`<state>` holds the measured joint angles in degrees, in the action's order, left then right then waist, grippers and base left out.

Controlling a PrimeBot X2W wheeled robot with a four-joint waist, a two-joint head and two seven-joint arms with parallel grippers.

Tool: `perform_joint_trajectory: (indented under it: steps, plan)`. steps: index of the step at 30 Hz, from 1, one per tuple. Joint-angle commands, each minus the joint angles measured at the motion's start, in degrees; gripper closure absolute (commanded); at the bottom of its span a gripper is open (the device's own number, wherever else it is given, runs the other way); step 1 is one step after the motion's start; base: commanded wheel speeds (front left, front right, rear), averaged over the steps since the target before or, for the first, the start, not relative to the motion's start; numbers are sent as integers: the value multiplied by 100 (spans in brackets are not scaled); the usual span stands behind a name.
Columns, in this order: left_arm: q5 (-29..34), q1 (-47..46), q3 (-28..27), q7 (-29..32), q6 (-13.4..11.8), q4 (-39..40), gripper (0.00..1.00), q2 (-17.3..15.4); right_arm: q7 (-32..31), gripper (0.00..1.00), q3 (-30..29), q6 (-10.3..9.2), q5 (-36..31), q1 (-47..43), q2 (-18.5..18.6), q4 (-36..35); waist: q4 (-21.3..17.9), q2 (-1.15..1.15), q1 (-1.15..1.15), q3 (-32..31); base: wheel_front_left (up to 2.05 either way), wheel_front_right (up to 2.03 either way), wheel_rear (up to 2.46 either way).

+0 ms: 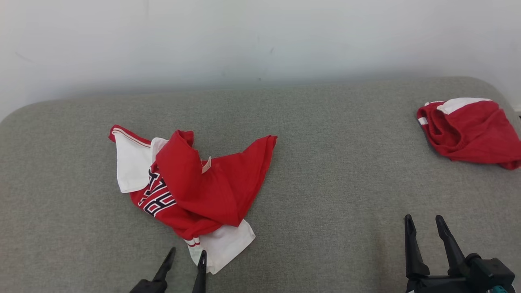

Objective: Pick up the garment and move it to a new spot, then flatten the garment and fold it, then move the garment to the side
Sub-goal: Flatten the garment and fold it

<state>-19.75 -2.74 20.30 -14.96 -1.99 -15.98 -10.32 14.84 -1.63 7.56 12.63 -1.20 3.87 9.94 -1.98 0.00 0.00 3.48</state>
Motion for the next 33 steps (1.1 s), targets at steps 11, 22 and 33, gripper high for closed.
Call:
perform_joint_trajectory:
  steps: [11,22,33]
  plan:
    - [-35,-507,108,-24,189,-1537,0,320,16,0,-50,-14,12,110,37,18,-302,0,0,227,0,0,0]
    - [230,-701,-338,-25,100,-1284,100,289,30,0,-155,-14,-35,6,0,22,-110,0,0,90,0,0,0]
    - [1041,-59,-416,403,-365,593,100,-671,34,0,-162,-14,59,-153,-50,74,405,0,0,-90,0,0,0]
